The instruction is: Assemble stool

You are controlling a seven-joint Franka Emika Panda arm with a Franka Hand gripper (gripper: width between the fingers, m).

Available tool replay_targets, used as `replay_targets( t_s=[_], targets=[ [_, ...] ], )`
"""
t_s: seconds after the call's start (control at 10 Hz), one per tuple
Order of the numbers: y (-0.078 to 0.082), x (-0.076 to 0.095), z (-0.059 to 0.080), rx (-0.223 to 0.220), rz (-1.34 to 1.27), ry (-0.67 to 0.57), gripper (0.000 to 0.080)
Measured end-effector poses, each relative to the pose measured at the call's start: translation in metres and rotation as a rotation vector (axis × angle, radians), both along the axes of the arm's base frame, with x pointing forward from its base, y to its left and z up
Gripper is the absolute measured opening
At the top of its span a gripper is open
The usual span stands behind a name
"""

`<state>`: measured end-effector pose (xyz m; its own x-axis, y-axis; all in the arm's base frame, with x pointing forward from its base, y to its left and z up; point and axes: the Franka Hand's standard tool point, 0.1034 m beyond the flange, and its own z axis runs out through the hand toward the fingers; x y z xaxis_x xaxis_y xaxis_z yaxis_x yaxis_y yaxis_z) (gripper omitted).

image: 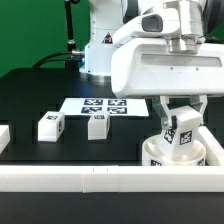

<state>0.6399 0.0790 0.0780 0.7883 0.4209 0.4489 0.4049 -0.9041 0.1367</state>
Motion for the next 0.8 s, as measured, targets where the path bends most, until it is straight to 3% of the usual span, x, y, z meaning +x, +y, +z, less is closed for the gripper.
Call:
replay_targets(
  t_s=[0.3,0.4,0.5,0.6,0.8],
  targets=[
    [0.000,-0.001,0.000,0.001,-0.001,-0.020,0.0325],
    [0.000,-0.001,0.000,0.001,-0.001,-0.020,0.0517],
    [-0.001,-0.001,0.002,0.000,-0.001,-0.007,0.0517],
    [-0.001,-0.002,0.007,-0.001,-0.001,0.007,0.0622],
    [0.001,-0.002,0.023,0.000,-0.002,0.042,0.0644]
  ],
)
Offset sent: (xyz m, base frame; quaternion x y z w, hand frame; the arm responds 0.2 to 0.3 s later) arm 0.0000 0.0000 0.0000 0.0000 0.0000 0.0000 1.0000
